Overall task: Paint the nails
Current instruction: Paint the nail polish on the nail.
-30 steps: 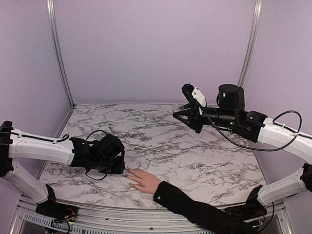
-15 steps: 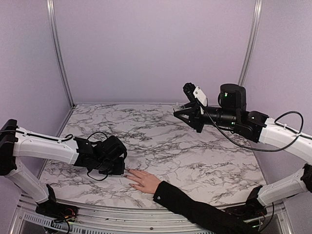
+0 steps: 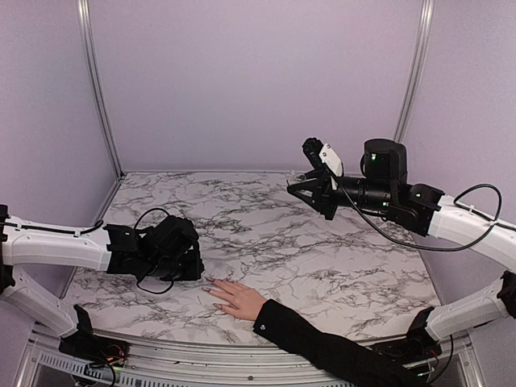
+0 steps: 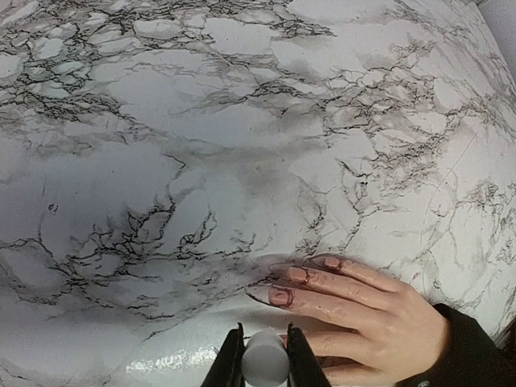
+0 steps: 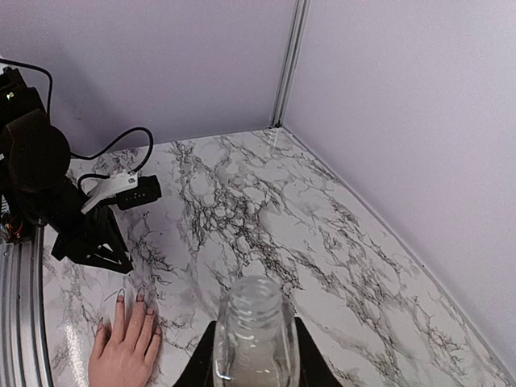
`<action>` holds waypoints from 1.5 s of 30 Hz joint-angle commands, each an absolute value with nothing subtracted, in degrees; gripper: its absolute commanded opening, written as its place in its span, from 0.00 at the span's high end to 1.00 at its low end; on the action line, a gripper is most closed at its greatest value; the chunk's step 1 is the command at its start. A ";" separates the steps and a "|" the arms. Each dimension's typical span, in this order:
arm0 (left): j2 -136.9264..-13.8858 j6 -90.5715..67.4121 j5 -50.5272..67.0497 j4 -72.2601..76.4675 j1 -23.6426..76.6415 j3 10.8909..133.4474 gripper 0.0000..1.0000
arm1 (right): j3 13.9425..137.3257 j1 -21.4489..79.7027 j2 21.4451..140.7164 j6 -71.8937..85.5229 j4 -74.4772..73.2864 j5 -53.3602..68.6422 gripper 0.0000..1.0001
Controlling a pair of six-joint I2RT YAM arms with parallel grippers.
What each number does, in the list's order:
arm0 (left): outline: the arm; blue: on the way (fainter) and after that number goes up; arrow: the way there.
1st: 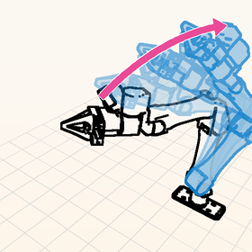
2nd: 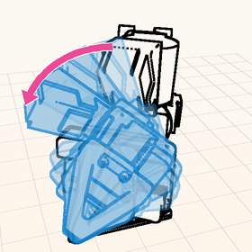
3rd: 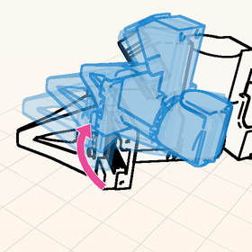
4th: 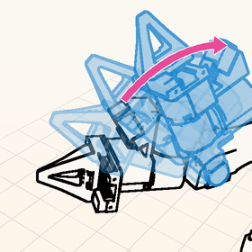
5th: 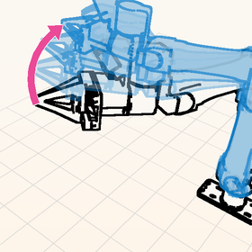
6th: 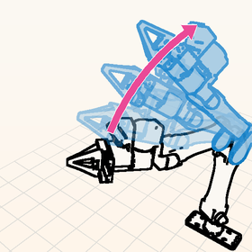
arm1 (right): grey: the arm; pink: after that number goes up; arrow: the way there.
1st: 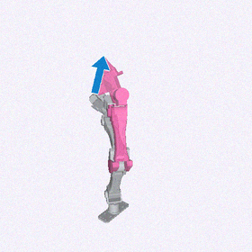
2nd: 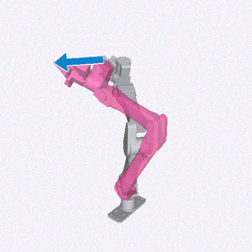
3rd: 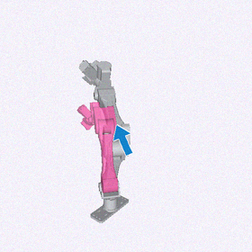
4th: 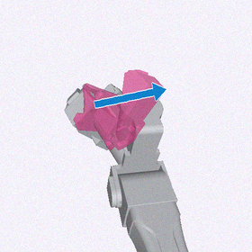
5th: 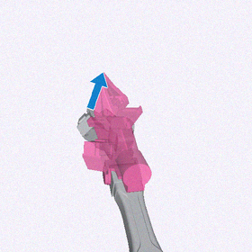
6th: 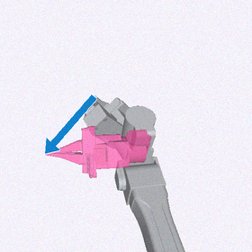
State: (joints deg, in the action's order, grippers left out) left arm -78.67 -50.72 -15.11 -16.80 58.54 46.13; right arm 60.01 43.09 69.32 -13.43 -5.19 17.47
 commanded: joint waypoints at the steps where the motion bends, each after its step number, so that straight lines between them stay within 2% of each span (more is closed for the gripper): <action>1: -82.63 -47.82 -12.69 -15.91 58.54 48.42 1.00 | 60.14 42.74 68.38 -13.66 -4.39 17.40 1.00; 11: -85.77 -47.73 -10.56 -18.35 58.54 49.38 1.00 | 60.25 42.76 68.29 -13.89 -4.80 17.23 1.00; 36: -83.58 -51.75 -14.58 -22.24 58.54 47.89 1.00 | 60.19 42.72 68.11 -13.80 -4.93 17.24 1.00; 45: -79.06 -53.60 -17.91 -22.69 58.54 46.48 1.00 | 60.21 42.72 68.22 -13.72 -4.76 17.31 1.00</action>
